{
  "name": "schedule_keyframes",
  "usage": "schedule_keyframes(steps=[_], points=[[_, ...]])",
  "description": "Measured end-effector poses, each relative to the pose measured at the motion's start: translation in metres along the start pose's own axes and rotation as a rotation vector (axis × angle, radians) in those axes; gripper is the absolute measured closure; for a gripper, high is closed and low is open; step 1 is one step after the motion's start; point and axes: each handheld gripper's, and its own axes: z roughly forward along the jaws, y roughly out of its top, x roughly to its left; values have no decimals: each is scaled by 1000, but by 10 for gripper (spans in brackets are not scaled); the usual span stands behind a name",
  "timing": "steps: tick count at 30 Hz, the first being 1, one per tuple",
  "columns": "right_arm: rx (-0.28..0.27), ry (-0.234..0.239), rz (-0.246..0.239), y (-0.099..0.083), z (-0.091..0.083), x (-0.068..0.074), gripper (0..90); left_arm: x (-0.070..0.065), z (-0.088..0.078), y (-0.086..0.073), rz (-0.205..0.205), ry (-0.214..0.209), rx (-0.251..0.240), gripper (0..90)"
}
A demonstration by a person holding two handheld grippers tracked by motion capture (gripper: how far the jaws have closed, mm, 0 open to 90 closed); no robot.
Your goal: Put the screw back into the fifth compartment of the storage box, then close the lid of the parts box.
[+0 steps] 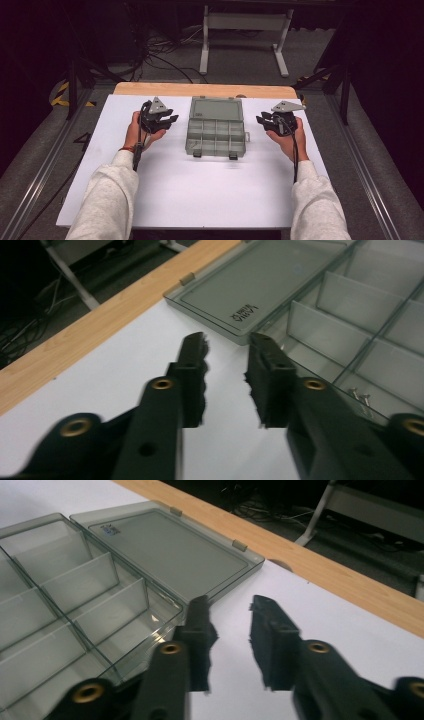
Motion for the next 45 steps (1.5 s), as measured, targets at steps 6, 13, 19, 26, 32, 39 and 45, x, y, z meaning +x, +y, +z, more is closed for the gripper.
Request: schedule_keyframes(steps=[6, 13, 19, 26, 32, 39, 45], points=[[62, 16, -21, -2, 20, 0, 892, -4, 17, 4, 28, -23, 67, 892], [119, 17, -32, 1, 39, 0, 900, -4, 36, 8, 34, -27, 103, 896], [191, 0, -33, 3, 64, -2, 900, 0, 59, 3, -1, -28, 161, 896], [253, -10, -42, 5, 86, -3, 900, 6, 72, -3, -44, -29, 195, 895], [299, -16, -62, 5, 101, -1, 900, 7, 83, 1, -31, -24, 201, 895], [305, 21, -76, 8, 105, -5, 900, 8, 91, 5, -47, -31, 201, 894], [305, 29, -72, 10, 110, -8, 900, 12, 96, 6, -59, -32, 195, 894]])
